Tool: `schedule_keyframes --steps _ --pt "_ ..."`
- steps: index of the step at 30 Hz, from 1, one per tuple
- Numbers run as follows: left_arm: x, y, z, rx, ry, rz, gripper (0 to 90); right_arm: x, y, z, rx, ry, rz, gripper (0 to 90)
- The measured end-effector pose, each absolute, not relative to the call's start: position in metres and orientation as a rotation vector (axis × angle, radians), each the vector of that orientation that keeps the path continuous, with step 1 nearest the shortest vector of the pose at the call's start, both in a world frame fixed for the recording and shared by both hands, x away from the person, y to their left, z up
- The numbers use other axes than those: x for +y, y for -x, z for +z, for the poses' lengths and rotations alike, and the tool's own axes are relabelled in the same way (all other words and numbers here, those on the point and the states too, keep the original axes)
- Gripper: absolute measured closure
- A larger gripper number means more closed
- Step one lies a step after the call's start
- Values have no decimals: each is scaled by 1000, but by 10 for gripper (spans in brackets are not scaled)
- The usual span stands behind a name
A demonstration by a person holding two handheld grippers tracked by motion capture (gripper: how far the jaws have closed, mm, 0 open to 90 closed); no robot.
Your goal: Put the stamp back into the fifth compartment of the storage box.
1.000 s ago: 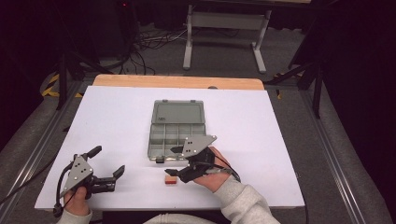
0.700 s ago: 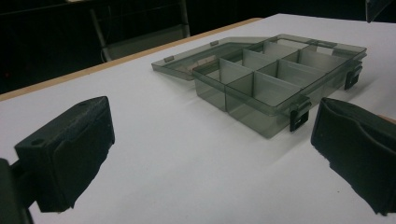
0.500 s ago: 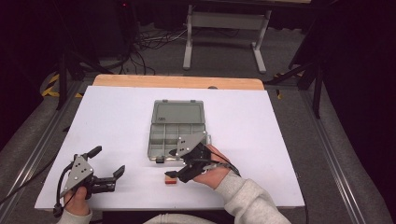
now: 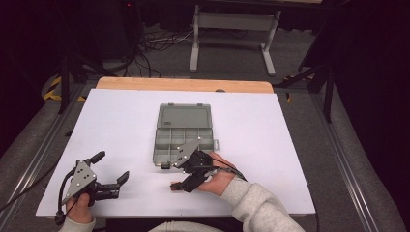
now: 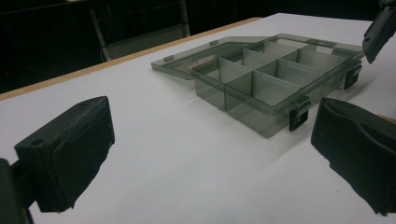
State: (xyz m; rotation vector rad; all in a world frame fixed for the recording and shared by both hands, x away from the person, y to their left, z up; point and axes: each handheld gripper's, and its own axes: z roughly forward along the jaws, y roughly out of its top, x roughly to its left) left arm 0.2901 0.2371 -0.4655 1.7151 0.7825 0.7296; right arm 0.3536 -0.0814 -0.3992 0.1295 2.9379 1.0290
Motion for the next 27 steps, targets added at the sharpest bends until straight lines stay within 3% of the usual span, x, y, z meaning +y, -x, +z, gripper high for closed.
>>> schedule_keyframes --steps 27 --pt "237 -290 -466 782 -1718 723 6 -67 -361 -411 3050 -104 804 372"
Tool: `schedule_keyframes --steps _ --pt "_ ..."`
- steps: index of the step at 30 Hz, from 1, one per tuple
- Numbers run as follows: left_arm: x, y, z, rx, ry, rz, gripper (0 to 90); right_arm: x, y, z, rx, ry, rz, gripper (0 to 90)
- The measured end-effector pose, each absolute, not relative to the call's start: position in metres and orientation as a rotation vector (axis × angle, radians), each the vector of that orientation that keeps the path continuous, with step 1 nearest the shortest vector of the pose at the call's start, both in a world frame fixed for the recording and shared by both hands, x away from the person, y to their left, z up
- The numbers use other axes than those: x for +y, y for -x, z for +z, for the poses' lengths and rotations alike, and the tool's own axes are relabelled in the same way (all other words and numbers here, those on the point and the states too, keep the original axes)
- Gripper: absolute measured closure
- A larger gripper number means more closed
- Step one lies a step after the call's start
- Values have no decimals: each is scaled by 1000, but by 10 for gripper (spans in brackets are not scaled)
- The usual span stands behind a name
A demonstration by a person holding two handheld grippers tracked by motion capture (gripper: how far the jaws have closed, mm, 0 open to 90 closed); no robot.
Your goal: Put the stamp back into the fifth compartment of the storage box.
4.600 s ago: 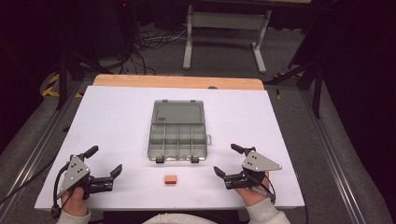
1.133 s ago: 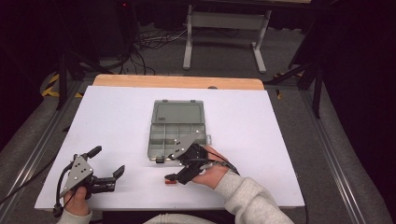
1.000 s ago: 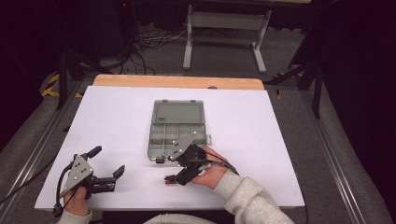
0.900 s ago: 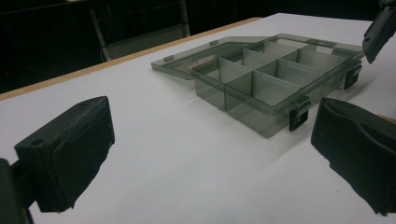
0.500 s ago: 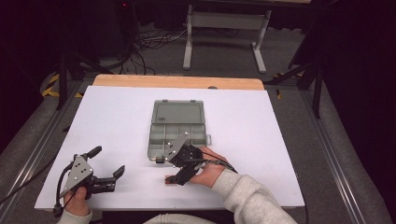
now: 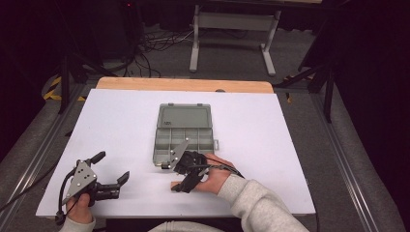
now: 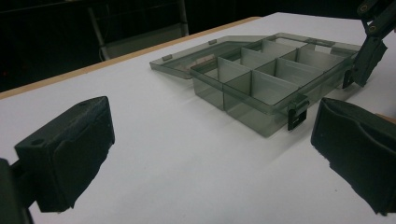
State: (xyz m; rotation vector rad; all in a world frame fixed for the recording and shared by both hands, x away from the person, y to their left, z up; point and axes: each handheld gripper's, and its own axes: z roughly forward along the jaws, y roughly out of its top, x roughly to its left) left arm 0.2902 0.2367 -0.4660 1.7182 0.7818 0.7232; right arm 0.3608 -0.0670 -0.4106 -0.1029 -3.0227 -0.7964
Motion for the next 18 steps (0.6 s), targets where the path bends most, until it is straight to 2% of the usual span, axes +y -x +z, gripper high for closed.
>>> schedule_keyframes --steps 18 --pt "237 -290 -466 785 -1714 723 6 -61 -363 -419 -3023 175 -658 429"
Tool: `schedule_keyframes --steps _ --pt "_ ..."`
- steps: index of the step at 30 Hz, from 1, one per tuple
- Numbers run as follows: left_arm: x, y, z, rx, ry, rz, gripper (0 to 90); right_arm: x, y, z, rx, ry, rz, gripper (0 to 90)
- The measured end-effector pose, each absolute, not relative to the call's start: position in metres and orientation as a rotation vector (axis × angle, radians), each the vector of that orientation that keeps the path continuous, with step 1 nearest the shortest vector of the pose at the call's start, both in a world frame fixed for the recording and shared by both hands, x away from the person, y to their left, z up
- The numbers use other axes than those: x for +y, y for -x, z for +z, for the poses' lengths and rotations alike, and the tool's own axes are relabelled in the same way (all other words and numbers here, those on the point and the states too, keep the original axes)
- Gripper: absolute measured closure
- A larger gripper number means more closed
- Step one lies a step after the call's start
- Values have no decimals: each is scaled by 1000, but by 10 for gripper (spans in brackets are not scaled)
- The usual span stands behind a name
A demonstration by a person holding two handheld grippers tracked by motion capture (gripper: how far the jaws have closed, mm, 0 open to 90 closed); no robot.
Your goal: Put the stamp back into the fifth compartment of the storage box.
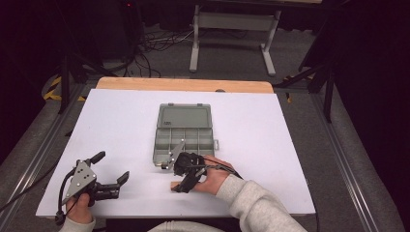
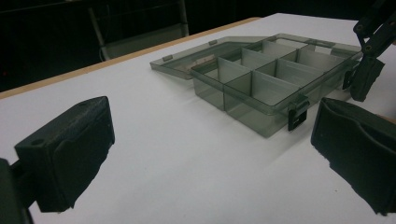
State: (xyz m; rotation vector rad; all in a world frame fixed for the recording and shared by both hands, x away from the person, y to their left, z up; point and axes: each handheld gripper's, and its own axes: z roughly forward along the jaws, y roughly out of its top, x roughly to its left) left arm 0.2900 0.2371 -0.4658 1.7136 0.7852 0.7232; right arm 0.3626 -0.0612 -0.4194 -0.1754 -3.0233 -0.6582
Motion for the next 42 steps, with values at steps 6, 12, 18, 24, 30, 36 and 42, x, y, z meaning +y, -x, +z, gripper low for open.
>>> schedule_keyframes --steps 6,12,18,24,30,36,42 --pt "237 -290 -466 785 -1715 725 6 -60 -362 -422 -3041 149 -633 459" --pt "237 -290 -466 784 -1715 725 6 -58 -362 -426 -3049 125 -610 513" --pt "237 -290 -466 784 -1715 725 6 -56 -361 -429 -3072 98 -599 571" --pt "237 -290 -466 785 -1716 725 6 -56 -361 -432 -3080 92 -601 591" --pt "237 -290 -466 784 -1716 725 6 -56 -359 -435 -3079 92 -587 635" --pt "237 -290 -466 781 -1718 724 6 -55 -359 -436 -3086 68 -587 663" --pt "238 -290 -466 780 -1720 729 6 -55 -358 -436 -3100 64 -591 665"
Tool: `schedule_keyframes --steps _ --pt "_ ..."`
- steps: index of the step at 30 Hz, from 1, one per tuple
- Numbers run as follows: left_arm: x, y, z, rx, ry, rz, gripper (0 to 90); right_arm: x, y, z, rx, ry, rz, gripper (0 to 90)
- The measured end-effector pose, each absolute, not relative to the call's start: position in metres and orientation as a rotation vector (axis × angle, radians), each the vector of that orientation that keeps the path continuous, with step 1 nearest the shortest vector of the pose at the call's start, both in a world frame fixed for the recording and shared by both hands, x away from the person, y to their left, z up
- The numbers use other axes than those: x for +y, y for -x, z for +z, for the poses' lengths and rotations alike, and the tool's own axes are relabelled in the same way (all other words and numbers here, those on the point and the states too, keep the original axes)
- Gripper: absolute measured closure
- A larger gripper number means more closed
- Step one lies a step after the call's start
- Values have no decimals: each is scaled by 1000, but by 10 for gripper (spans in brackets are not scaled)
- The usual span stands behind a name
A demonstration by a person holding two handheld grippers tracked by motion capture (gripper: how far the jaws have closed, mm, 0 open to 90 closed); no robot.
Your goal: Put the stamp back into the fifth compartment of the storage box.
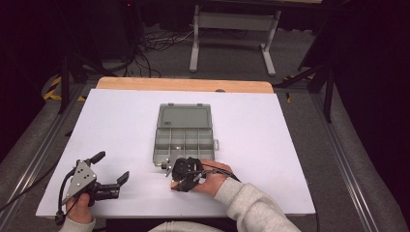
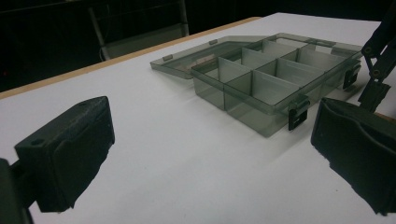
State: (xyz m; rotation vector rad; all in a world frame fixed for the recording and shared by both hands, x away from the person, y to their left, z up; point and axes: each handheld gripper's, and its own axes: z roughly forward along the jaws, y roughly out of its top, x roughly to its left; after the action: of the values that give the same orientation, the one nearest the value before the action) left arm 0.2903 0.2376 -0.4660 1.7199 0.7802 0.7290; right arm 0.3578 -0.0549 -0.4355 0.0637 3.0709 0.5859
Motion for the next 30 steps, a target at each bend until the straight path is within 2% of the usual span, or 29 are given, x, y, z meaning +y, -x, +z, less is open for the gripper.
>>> schedule_keyframes --steps 30 --pt "238 -290 -466 781 -1720 730 6 -68 -360 -402 2937 -91 845 666"
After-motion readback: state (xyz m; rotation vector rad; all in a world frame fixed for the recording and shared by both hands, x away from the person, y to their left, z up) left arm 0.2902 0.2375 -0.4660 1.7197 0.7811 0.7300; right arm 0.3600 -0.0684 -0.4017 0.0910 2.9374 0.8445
